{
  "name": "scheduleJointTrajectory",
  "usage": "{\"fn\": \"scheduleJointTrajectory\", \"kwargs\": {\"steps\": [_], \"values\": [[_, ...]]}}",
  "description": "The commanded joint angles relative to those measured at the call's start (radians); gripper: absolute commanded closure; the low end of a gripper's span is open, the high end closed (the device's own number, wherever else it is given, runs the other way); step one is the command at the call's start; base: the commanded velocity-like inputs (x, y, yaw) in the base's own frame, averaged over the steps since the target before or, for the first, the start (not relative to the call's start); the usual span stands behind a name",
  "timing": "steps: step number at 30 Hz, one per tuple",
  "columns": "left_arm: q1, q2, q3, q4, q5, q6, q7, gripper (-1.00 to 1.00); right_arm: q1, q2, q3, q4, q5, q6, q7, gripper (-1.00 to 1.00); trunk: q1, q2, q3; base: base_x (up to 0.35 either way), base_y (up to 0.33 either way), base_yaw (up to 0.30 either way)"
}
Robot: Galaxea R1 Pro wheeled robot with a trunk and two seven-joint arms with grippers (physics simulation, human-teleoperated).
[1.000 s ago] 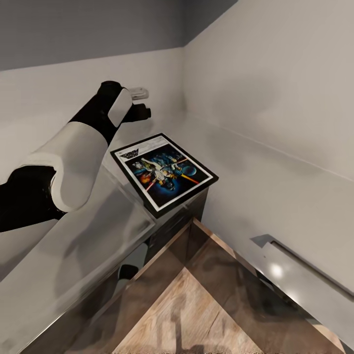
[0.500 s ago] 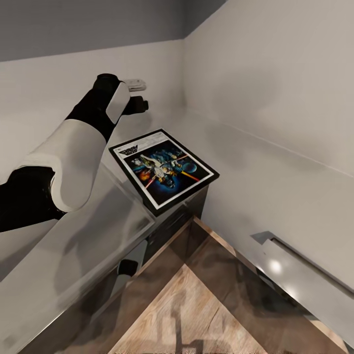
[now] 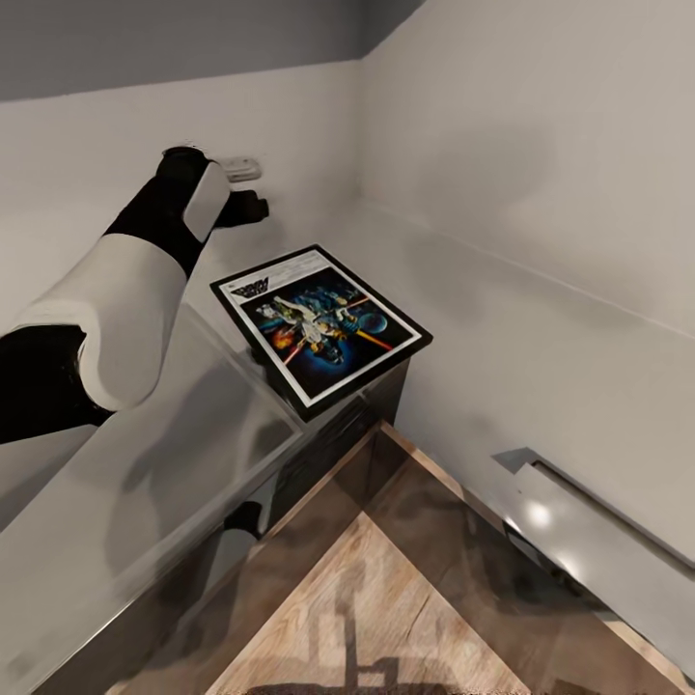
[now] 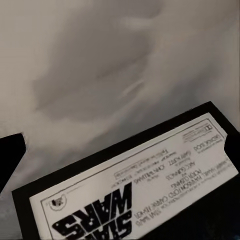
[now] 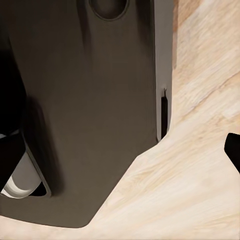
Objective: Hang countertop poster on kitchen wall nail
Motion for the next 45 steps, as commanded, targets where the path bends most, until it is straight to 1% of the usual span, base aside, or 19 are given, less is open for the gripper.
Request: {"fn": "scheduleJointTrajectory", "kwargs": {"steps": [1, 3, 4, 7, 10, 17, 33, 34, 36, 38, 39, 41, 45], "values": [[-0.001, 0.007, 0.027, 0.000, 0.012, 0.001, 0.008, -1.00, -0.001, 0.000, -0.005, 0.005, -0.008, -0.003, 0.007, -1.00, 0.000, 0.000, -0.002, 0.000, 0.000, 0.000], [-0.001, 0.011, 0.053, 0.000, 0.012, 0.001, 0.008, -1.00, -0.001, 0.000, -0.005, 0.005, -0.008, -0.003, 0.007, -1.00, 0.000, 0.000, -0.006, 0.000, 0.000, 0.000], [-0.001, 0.014, 0.078, 0.001, 0.012, 0.001, 0.007, -1.00, -0.001, 0.000, -0.005, 0.005, -0.008, -0.003, 0.007, -1.00, 0.000, 0.000, -0.007, 0.000, 0.000, 0.000], [-0.001, 0.018, 0.108, 0.001, 0.012, 0.000, 0.007, -1.00, -0.001, 0.000, -0.005, 0.004, -0.008, -0.003, 0.007, -1.00, 0.000, 0.000, -0.012, 0.000, 0.000, 0.000], [-0.001, 0.020, 0.120, 0.001, 0.012, 0.000, 0.007, -1.00, -0.001, 0.000, -0.005, 0.004, -0.008, -0.003, 0.007, -1.00, 0.000, 0.000, -0.017, 0.000, 0.000, 0.000], [-0.001, 0.021, 0.127, 0.001, 0.012, 0.000, 0.007, -1.00, -0.001, 0.000, -0.005, 0.005, -0.008, -0.003, 0.007, -1.00, 0.000, 0.000, -0.028, 0.000, 0.000, 0.000], [-0.001, 0.020, 0.127, 0.002, 0.012, 0.005, 0.007, -1.00, 0.005, 0.000, -0.004, 0.005, -0.008, -0.003, 0.007, -1.00, 0.000, 0.000, -0.054, 0.000, 0.000, 0.000], [-0.010, 0.020, 0.127, 0.005, 0.012, 0.008, 0.008, -1.00, 0.005, 0.001, -0.004, 0.005, -0.008, -0.003, 0.007, -1.00, 0.000, 0.000, -0.055, 0.000, 0.000, 0.000], [-0.050, 0.022, 0.127, 0.024, 0.012, 0.022, 0.008, -1.00, 0.006, 0.001, -0.004, 0.005, -0.008, -0.003, 0.007, -1.00, 0.000, 0.000, -0.059, 0.000, 0.000, 0.000], [-0.082, 0.027, 0.127, 0.048, 0.012, 0.035, 0.008, -1.00, 0.006, 0.002, -0.004, 0.005, -0.008, -0.003, 0.007, -1.00, 0.000, 0.000, -0.062, 0.000, 0.000, 0.000], [-0.110, 0.032, 0.127, 0.070, 0.012, 0.043, 0.008, -1.00, 0.006, 0.002, -0.004, 0.005, -0.008, -0.003, 0.007, -1.00, 0.000, 0.000, -0.063, 0.000, 0.000, 0.000], [-0.142, 0.037, 0.127, 0.093, 0.012, 0.050, 0.009, -1.00, 0.006, 0.002, -0.004, 0.005, -0.008, -0.003, 0.007, -1.00, 0.000, 0.000, -0.067, 0.000, 0.000, 0.000], [-0.174, 0.043, 0.127, 0.112, 0.012, 0.058, 0.009, -1.00, 0.006, 0.002, -0.004, 0.005, -0.008, -0.003, 0.007, -1.00, 0.000, 0.000, -0.073, 0.000, 0.000, 0.000]]}}
